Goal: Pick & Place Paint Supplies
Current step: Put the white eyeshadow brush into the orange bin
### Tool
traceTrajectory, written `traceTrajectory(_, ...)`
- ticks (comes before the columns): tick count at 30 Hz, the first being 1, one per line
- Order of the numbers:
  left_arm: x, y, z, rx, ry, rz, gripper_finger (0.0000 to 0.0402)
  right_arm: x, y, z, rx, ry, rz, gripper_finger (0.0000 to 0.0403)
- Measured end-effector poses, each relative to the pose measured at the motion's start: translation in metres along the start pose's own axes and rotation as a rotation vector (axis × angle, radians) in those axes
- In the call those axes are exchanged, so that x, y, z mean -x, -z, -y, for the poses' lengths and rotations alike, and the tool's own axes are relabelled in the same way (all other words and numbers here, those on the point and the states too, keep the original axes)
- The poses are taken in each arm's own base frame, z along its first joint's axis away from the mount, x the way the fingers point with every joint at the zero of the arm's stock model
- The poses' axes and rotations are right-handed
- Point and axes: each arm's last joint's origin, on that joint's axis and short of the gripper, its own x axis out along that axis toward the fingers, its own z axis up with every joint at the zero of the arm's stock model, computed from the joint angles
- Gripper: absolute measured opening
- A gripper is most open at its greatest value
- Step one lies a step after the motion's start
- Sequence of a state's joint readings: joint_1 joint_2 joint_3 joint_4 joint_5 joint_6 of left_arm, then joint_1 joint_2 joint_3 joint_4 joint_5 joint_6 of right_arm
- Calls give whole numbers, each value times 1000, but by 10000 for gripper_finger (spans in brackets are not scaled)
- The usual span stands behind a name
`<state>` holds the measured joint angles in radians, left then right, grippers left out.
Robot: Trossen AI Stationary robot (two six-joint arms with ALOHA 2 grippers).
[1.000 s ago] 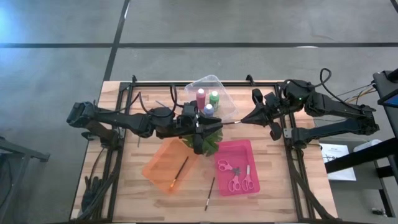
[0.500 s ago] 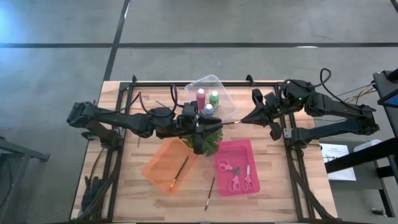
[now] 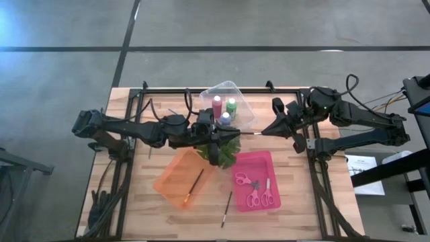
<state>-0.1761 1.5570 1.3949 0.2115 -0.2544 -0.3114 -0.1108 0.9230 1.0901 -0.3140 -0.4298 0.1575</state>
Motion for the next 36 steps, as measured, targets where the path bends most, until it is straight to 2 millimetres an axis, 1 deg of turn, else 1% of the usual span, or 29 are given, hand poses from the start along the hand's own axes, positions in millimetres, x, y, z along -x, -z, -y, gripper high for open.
traceTrajectory(7, 2, 1, -1, -10, -9, -37, 16, 0, 0, 0, -109, 4, 2, 8)
traceTrajectory(12, 10, -1, -1, -23, -14, -91, 16, 0, -1, 1, -181, 10, 12, 13)
traceTrajectory(15, 18, -2, -2, -35, -25, -145, 16, 0, -1, 0, -212, -7, 8, 38)
traceTrajectory(18, 30, -2, 3, -31, -13, -214, 16, 1, -2, -1, -226, -14, 12, 80)
traceTrajectory(21, 49, 4, 15, 20, -4, -334, 16, 3, -2, -2, -225, -15, 17, 127)
traceTrajectory(23, 65, 11, 27, 61, -21, -430, 16, 4, -2, -2, -224, -16, 19, 155)
traceTrajectory(27, 96, 30, 58, 121, -108, -526, 16, 7, -3, -4, -222, -19, 26, 195)
traceTrajectory(29, 112, 39, 74, 161, -154, -536, 16, 7, -3, -4, -226, -20, 28, 206)
traceTrajectory(32, 132, 53, 94, 218, -268, -480, 16, 9, -4, -5, -234, -21, 32, 211)
traceTrajectory(34, 142, 65, 102, 255, -365, -405, 16, 10, -4, -5, -234, -22, 35, 212)
traceTrajectory(36, 149, 77, 106, 296, -425, -382, 16, 10, -4, -6, -241, -23, 35, 212)
